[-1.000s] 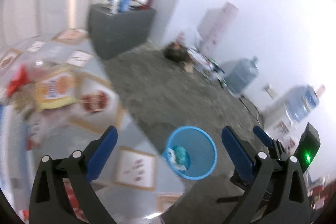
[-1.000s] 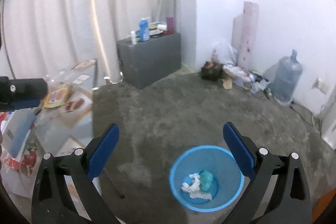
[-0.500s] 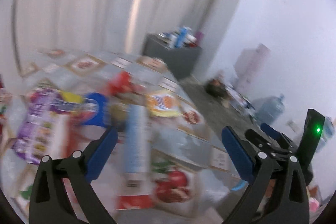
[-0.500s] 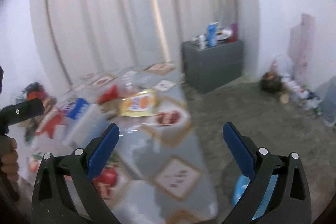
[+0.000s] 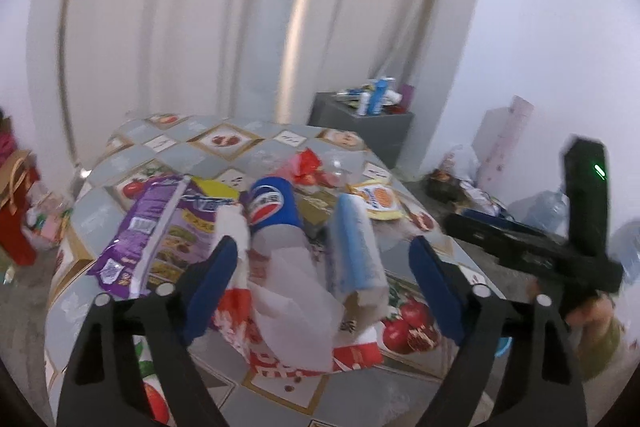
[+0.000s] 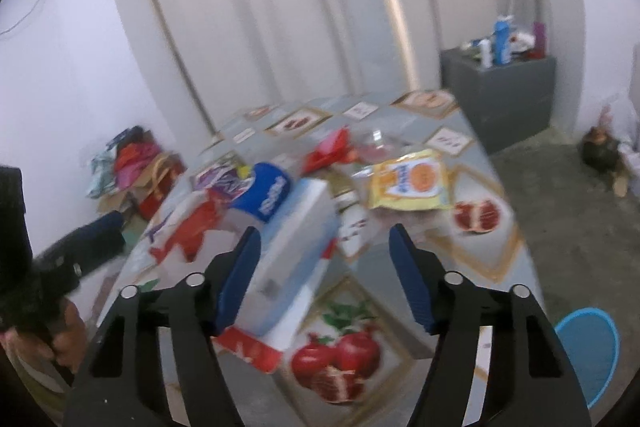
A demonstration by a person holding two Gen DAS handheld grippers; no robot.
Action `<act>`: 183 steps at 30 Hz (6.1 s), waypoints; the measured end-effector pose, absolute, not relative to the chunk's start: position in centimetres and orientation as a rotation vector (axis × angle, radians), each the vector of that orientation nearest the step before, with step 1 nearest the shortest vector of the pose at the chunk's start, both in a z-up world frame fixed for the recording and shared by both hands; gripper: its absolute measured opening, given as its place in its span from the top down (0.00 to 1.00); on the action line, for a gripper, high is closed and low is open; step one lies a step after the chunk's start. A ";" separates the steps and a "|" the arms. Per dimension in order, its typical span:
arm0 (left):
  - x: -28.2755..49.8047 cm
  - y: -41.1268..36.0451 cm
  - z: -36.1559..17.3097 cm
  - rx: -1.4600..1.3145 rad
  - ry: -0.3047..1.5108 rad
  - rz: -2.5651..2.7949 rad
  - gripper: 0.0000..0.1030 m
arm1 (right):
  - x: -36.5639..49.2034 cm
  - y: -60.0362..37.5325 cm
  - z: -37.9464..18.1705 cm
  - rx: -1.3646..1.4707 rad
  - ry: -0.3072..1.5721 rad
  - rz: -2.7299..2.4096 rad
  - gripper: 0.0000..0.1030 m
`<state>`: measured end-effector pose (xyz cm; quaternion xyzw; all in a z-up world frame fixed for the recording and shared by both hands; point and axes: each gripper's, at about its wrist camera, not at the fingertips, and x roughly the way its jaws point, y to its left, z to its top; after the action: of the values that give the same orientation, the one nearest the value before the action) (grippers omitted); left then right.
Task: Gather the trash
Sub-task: 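Move both tools back toward the table trash, then grasp the white tissue with the left gripper while the right grasps the tissue box, then lift the tissue box and tissue and carry them toward the wastebasket, then open both grippers to drop the items into the blue wastebasket, then move both tools back over the table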
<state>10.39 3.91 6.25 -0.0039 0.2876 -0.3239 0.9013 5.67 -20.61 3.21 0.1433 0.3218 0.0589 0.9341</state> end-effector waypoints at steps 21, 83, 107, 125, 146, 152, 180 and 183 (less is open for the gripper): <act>12.3 2.0 -1.3 0.161 0.782 -0.629 0.49 | 10.3 -17.2 -0.7 0.346 0.862 0.181 0.56; 15.5 0.0 -0.4 -0.057 0.839 -0.684 0.98 | 11.4 -17.8 -1.8 0.480 0.950 0.246 0.58; 14.4 -0.5 0.4 -0.056 0.816 -0.716 0.98 | 8.9 -21.5 -2.5 0.577 0.947 0.196 0.72; 11.5 -5.0 4.8 0.035 0.736 -0.790 0.99 | 2.8 -26.1 0.0 0.646 0.824 0.176 0.73; 6.9 -26.1 4.3 0.174 0.868 -1.205 0.99 | -11.5 -43.0 -3.5 0.892 0.666 -0.346 0.73; 4.4 -36.6 0.6 0.275 1.028 -1.324 0.98 | -15.4 -48.3 -8.0 1.006 0.648 -0.555 0.73; 4.8 -43.1 -5.1 0.462 1.087 -1.209 0.58 | -17.4 -53.2 -12.5 1.045 0.674 -0.708 0.48; 5.7 -39.5 -3.1 0.408 1.051 -1.175 0.58 | -16.5 -52.0 -10.9 0.965 0.673 -0.685 0.46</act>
<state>5.74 -39.54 -3.06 0.1824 0.4693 -0.5247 0.6864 -16.55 -52.03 -10.92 0.4462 0.3113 -0.3167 0.7770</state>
